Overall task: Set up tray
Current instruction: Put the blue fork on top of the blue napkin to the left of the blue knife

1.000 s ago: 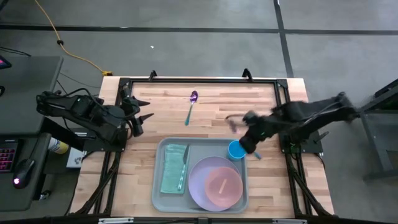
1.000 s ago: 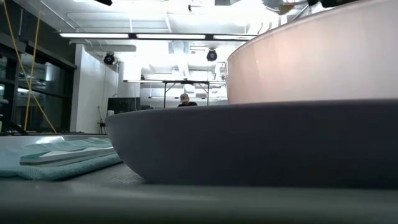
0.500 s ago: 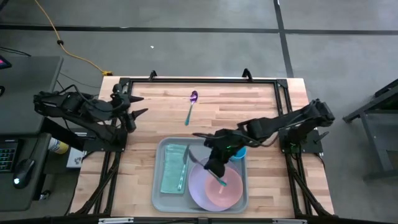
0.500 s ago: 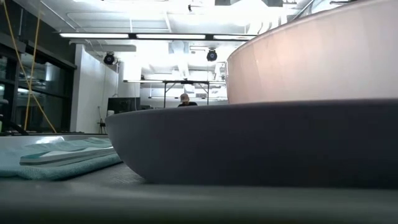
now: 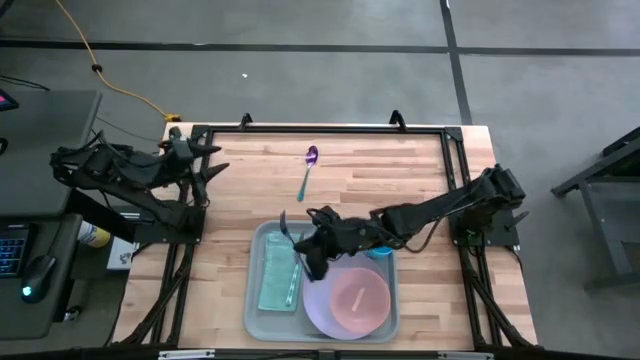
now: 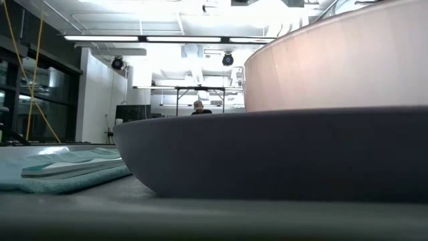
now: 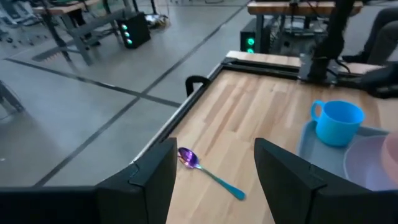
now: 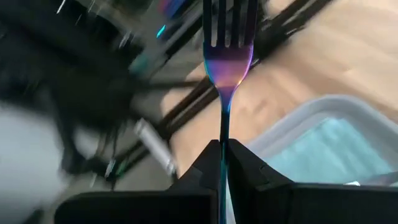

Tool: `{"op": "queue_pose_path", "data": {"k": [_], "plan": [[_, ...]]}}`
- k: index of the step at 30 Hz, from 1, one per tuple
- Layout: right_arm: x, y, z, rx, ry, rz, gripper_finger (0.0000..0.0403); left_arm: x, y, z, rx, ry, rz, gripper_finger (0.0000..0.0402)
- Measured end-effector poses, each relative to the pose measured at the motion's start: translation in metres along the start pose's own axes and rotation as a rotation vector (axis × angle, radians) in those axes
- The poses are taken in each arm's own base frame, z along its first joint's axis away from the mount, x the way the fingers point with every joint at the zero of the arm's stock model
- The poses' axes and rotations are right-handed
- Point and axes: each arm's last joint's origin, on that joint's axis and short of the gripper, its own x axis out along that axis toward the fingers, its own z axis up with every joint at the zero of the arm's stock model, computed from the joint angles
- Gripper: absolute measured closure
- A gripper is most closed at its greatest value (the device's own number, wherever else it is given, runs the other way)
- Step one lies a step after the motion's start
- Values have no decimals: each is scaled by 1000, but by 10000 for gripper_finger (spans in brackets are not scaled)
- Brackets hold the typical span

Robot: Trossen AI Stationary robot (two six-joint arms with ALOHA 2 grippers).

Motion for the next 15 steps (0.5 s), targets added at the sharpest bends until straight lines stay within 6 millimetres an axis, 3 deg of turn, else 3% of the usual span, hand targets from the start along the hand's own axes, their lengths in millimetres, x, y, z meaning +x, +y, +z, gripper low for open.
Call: {"op": "queue_pose_path", "data": {"k": [8, 15], "plan": [[52, -7, -27, 255, -293, -190, 403, -15, 18, -4, 18, -44, 16, 160], [127, -7, -31, 375, -273, -275, 403, -33, 38, -10, 25, -105, 8, 160]]}}
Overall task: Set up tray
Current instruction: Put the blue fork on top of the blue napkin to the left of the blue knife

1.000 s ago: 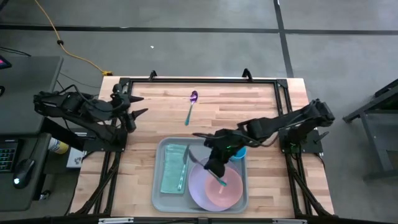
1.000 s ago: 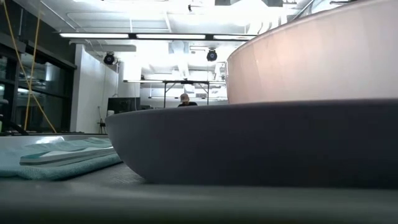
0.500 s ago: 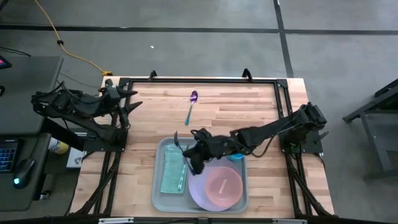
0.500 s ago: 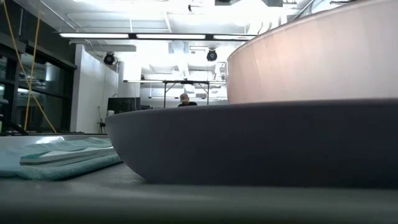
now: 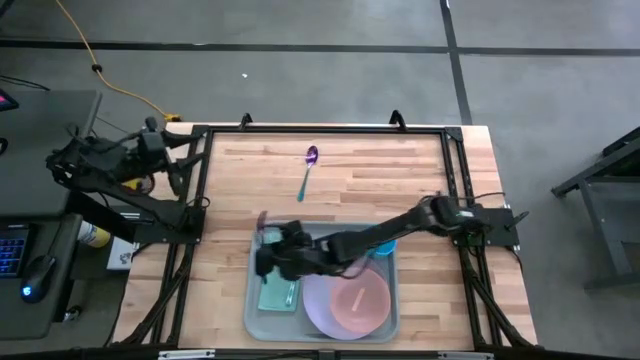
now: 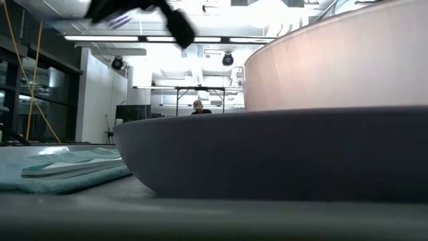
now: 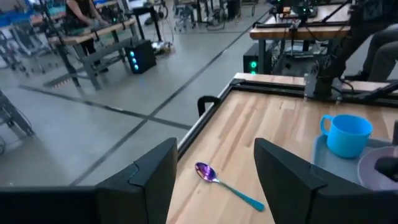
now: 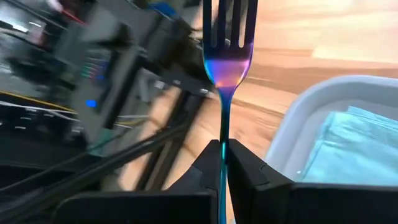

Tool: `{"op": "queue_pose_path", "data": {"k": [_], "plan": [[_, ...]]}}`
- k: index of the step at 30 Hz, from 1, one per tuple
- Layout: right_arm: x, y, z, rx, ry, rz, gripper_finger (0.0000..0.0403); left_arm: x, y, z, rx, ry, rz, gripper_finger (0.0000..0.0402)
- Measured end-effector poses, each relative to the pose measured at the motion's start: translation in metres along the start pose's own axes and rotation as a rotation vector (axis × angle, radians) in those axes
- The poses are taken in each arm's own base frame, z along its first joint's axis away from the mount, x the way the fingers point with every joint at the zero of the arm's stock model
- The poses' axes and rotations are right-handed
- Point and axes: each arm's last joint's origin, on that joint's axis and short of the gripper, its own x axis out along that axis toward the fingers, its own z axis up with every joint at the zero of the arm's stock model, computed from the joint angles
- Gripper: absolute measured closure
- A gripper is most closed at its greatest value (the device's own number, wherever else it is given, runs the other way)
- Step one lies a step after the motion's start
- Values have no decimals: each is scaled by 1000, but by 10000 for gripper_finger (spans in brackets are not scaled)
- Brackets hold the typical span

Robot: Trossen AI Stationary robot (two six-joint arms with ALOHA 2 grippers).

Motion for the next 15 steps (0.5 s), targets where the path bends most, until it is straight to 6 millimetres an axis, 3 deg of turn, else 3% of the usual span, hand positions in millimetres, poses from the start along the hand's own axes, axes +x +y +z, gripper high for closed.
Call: {"op": "queue_pose_path", "data": {"k": [6, 15], "plan": [[36, 3, -1, 24, 57, -152, 403, -12, 14, -5, 10, -42, -3, 160], [34, -21, -7, 126, 141, -266, 403, -18, 19, -9, 2, -49, -35, 160]]}}
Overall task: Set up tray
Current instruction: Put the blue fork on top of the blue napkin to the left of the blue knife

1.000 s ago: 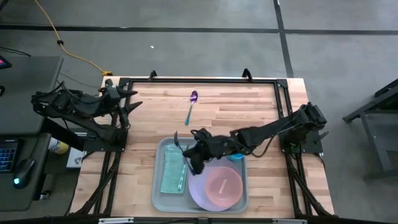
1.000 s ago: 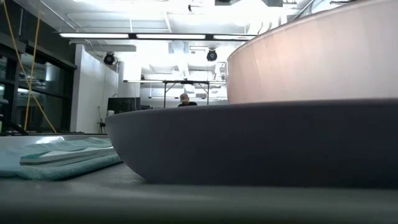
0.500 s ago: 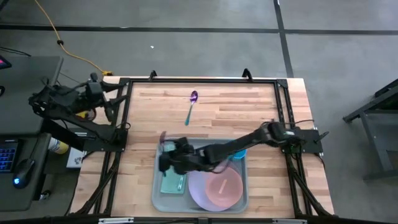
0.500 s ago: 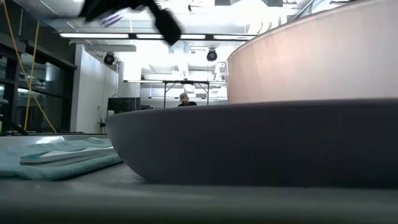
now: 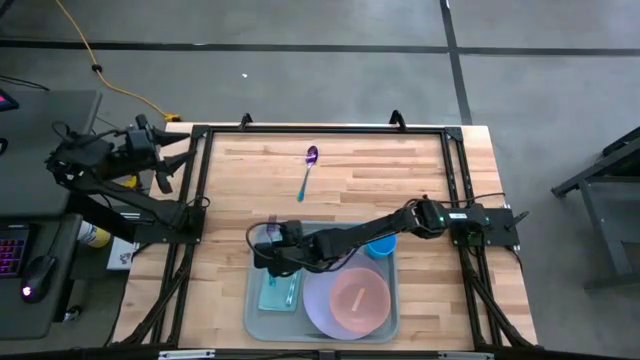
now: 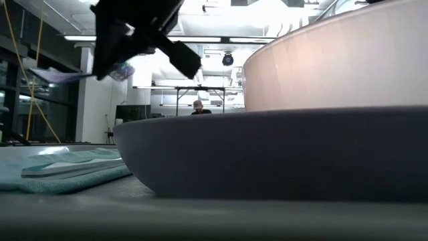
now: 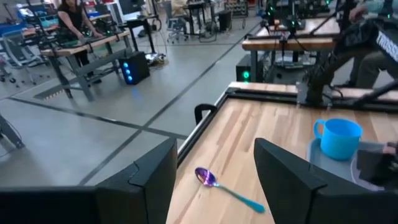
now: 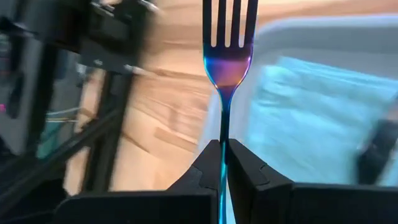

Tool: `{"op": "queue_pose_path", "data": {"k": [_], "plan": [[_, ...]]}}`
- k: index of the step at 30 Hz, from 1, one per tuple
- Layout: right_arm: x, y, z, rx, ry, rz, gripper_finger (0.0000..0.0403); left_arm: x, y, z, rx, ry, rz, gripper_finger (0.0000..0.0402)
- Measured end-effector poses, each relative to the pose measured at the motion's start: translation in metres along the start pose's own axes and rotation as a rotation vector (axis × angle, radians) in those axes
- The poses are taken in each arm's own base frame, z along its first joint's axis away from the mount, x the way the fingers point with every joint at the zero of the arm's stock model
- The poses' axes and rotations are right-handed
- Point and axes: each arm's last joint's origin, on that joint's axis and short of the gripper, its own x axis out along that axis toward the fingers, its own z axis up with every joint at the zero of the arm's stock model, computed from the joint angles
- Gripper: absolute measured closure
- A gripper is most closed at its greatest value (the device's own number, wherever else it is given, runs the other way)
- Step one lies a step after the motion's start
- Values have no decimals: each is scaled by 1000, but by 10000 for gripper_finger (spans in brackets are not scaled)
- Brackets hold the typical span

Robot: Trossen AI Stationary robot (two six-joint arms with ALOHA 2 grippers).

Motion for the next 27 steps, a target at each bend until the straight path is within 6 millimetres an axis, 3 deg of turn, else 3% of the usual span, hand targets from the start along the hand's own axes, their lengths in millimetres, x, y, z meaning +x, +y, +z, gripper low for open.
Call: {"op": "queue_pose_path", "data": {"k": [16, 27], "plan": [[6, -13, 2, 114, 166, -129, 403, 0, 0, -2, -14, 17, -12, 160], [26, -24, -24, 150, 239, -123, 403, 0, 0, -2, -12, 18, -13, 160]]}}
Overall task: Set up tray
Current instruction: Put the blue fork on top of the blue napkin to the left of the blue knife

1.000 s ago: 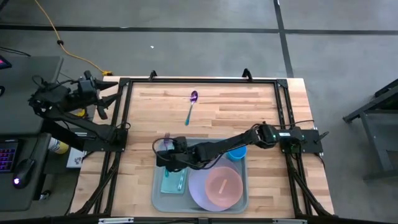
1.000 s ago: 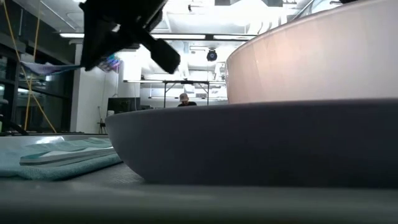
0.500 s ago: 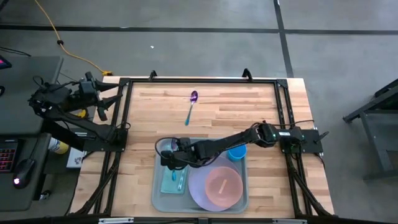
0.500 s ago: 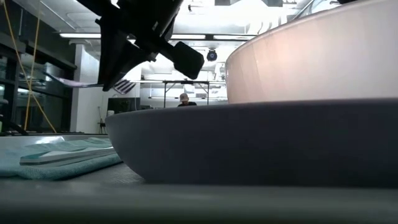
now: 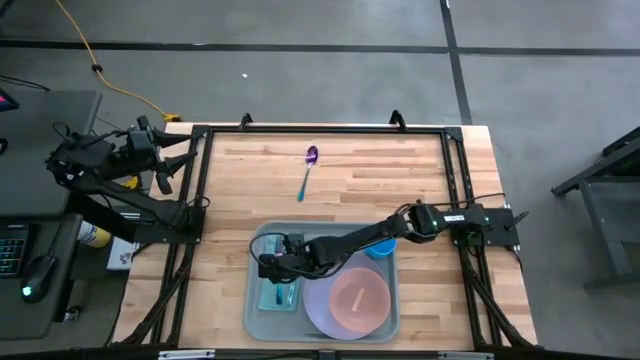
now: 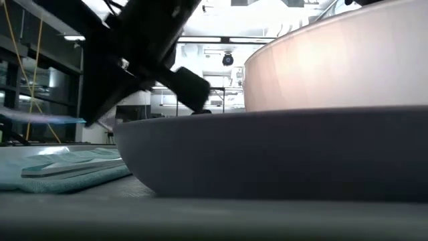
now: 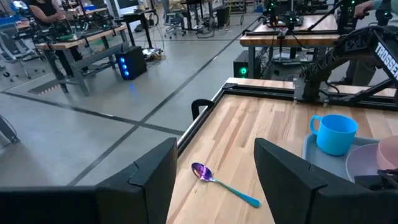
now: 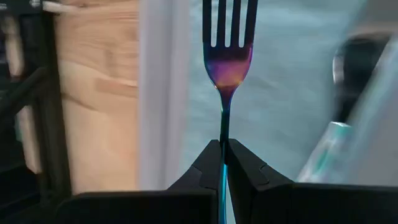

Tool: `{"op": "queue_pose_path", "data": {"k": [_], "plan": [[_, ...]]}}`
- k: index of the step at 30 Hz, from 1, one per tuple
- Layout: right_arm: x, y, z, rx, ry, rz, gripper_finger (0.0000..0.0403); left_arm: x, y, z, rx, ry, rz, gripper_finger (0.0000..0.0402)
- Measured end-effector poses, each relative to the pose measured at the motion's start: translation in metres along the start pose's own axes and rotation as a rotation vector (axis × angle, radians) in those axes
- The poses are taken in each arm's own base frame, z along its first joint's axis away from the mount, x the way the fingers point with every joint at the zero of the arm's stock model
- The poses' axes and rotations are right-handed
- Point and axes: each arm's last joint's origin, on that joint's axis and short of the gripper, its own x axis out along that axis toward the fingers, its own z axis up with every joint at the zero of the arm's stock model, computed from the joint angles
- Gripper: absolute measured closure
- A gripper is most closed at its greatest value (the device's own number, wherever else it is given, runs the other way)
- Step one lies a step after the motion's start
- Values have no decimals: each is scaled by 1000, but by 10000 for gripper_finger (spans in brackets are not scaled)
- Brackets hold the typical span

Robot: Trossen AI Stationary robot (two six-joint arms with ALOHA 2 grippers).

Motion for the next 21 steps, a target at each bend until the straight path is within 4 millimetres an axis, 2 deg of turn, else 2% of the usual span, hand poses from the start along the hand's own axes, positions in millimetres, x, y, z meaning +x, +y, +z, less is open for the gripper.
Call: {"op": "queue_pose_path", "data": {"k": [21], "plan": [[4, -9, -1, -18, -3, -70, 402, 0, -1, 0, 1, 3, -18, 160]]}}
